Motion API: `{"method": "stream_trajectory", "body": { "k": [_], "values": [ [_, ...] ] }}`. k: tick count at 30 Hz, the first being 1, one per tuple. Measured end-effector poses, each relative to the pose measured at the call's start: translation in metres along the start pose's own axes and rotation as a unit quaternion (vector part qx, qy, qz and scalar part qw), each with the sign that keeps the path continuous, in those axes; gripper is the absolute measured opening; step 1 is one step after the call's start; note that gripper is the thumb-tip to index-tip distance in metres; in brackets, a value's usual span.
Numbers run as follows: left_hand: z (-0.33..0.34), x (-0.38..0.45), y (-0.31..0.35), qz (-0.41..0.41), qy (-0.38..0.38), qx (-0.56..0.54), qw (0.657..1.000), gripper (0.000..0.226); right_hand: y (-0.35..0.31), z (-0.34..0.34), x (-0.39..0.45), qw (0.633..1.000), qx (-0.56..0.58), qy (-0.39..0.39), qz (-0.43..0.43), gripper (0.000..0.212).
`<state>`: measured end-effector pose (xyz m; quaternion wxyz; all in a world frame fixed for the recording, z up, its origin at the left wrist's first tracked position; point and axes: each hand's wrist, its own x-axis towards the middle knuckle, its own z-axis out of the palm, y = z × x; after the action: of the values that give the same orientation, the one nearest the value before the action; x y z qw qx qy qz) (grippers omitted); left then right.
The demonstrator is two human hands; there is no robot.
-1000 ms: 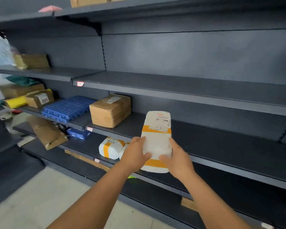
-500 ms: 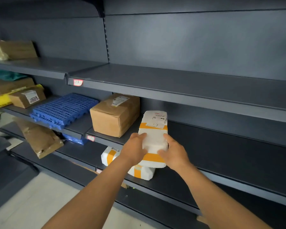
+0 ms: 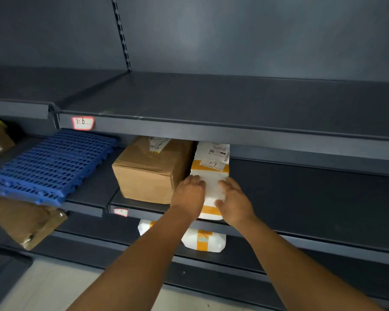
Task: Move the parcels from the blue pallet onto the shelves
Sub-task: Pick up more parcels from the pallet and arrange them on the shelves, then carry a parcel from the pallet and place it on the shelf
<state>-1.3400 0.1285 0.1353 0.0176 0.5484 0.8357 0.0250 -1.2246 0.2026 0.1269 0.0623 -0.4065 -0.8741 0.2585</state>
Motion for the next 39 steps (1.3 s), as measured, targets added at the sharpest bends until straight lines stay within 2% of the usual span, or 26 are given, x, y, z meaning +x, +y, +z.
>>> {"method": "stream_trajectory", "body": {
  "k": [6, 13, 18, 27, 39],
  "values": [
    [0.003, 0.018, -0.004, 0.030, 0.002, 0.037, 0.999, 0.051, -0.005, 0.000, 0.016, 0.999, -0.040, 0.010, 0.007, 0.062],
    [0.004, 0.017, 0.012, 0.061, 0.006, 0.039, 0.997, 0.072, 0.004, -0.008, 0.003, 0.997, -0.072, 0.009, 0.023, 0.083],
    [0.001, 0.010, 0.047, 0.103, 0.019, 0.013, 0.994, 0.081, 0.034, -0.024, -0.028, 0.992, -0.110, 0.025, 0.059, 0.090],
    [0.001, -0.015, 0.159, 0.184, 0.000, -0.018, 0.983, 0.081, 0.119, -0.072, -0.112, 0.979, -0.115, 0.041, 0.162, 0.091],
    [0.003, -0.103, 0.360, 0.317, -0.023, -0.040, 0.947, 0.078, 0.251, -0.139, -0.292, 0.947, -0.083, 0.130, 0.283, 0.091]
  ]
}}
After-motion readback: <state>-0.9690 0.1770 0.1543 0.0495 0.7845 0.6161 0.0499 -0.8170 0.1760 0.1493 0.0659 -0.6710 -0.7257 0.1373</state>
